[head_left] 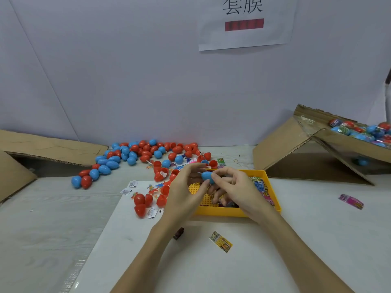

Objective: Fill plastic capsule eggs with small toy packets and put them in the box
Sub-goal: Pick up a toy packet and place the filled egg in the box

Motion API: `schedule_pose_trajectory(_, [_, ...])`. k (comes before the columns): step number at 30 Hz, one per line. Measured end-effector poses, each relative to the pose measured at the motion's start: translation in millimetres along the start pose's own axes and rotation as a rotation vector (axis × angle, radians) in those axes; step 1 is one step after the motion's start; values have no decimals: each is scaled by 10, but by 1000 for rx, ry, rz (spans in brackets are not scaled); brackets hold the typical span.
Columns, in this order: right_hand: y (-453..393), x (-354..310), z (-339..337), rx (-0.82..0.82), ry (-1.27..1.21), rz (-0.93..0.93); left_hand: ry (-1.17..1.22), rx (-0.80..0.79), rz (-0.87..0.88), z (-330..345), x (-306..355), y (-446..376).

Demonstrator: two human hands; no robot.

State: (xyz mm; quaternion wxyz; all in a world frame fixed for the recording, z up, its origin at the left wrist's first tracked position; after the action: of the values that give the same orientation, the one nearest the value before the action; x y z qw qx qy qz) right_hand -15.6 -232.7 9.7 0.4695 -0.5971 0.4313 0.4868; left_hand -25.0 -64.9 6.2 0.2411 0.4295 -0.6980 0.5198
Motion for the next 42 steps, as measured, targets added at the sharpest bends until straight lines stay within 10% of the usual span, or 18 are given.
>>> schedule_pose_trajectory(28, [5,10,-21,29,-53,2,-58,-40,-38,5,-20,5])
schedule_pose_trajectory(35, [32,77,-5,279,427,-204,5,182,-201,-144,-138,-52])
schedule_pose_trajectory(42, [0,128,107,167,847,-162,-66,152,-219,-92,-198,-35])
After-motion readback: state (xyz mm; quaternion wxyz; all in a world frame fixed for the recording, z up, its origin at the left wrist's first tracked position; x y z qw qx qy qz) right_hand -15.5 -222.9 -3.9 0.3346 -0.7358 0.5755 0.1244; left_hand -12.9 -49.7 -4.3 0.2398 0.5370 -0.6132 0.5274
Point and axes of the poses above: each hand's wrist, its own y-axis away from the middle knuckle, its own z-axis out of the palm, x = y × z, the point moved 1 cm from there along -y, towards the middle knuckle, and after that the axes turned 4 degrees about -z, right-handed, at the moved point
